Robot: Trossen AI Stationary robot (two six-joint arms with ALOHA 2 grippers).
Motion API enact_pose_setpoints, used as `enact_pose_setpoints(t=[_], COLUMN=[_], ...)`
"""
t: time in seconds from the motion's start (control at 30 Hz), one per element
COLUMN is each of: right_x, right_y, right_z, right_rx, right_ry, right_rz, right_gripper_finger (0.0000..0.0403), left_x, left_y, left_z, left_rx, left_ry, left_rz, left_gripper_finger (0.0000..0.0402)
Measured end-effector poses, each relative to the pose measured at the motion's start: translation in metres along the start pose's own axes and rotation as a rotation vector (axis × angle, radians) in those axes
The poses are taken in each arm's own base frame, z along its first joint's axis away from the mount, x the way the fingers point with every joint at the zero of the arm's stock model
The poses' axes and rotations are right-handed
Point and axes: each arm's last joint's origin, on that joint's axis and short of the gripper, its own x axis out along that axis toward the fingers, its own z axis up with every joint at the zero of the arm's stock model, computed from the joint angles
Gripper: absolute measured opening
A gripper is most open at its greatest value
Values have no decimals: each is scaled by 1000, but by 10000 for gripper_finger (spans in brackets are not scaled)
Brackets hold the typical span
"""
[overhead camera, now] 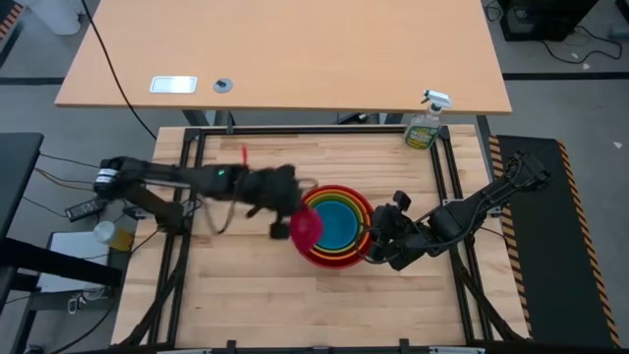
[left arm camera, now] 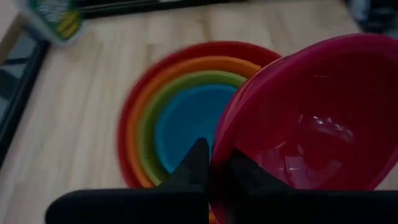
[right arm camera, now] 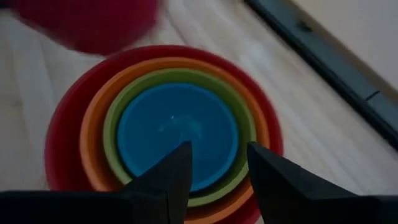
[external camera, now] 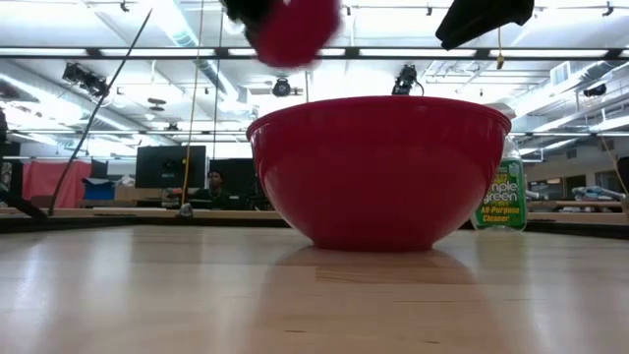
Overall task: Nest bowls inside each other
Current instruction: Stack the pink bowl on the blue bowl
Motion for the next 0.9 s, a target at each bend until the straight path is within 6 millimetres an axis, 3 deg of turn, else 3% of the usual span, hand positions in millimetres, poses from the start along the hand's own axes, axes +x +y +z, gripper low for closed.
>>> enact_pose_setpoints(t=[0.2,0.33,0.53,0.77,0.9], right_x=[0,-1,-2,-2,-2], right_y=[-2,-2,-3,-3,-4], right_z=[1,1,-2,-2,-3], right_rx=[5,-8,-41,-41,-46], right_ry=[-52,-50,-37,-36,-39], right_rz=[-57,-58,-76,-74,-84], right_gripper_finger=[162,162,162,162,162], left_x=[53,88,133,162,164], left_y=[34,35,36,31,23], left_z=[-10,-21,-19,-18,-15], left_rx=[-73,-79,-75,2,71], left_ry=[46,105,213,350,338], left_rz=[61,44,30,-4,-22], left_gripper_finger=[14,17,18,27,78])
